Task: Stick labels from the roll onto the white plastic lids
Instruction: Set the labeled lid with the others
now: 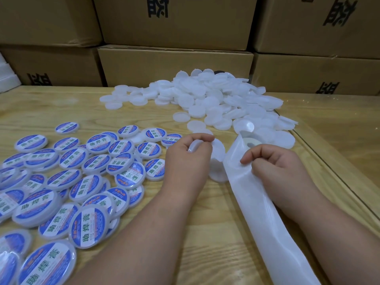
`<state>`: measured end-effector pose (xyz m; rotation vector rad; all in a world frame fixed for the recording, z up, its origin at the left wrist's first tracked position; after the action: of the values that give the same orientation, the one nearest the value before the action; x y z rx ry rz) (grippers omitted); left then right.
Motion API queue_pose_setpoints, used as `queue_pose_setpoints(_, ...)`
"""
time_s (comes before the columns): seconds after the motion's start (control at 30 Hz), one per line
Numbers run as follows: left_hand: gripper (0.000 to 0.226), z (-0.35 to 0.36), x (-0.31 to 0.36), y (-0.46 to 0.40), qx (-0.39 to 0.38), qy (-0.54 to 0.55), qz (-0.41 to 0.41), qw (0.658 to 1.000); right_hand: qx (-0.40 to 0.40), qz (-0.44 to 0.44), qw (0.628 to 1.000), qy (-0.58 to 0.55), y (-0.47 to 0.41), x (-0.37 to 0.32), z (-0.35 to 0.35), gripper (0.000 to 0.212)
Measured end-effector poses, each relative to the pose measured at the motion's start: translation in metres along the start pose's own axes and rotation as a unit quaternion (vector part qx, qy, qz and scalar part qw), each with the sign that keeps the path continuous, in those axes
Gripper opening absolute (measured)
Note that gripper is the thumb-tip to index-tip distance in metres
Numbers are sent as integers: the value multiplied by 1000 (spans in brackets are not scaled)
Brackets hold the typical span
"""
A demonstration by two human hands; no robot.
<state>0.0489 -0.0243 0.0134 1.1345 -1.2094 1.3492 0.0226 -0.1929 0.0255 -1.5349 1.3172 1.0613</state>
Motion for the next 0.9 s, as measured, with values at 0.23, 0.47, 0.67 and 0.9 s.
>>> queue_pose_setpoints(0.23, 24, 1, 1, 2, -27, 0, -3, 1000, 4, -50, 998, 24, -3, 5, -1, 22)
queue_pose_setpoints(0.47, 21, 6, 3, 5, -80, -5, 15, 997, 40, -142, 988, 52, -3, 0, 0, 33)
queue_pose_setpoints(0.67, 20, 5, 1, 4, -93, 4, 12, 996, 74, -140, 983, 89, -3, -1, -1, 28)
queue_pose_setpoints(0.9, 35, 0, 6, 8, -116, 120, 84, 982, 93, -110, 989, -18, -3, -4, 1, 16)
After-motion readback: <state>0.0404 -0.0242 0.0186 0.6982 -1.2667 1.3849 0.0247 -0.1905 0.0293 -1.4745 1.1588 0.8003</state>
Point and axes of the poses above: each hand's wrist, its own y-axis away from the middle knuckle, its own z-axis out of the palm, x = y × z, the point moved 2 cm from there along -y, towards the middle knuckle, and after that the axes turned 11 degrees about -x, right-handed, at the moved point
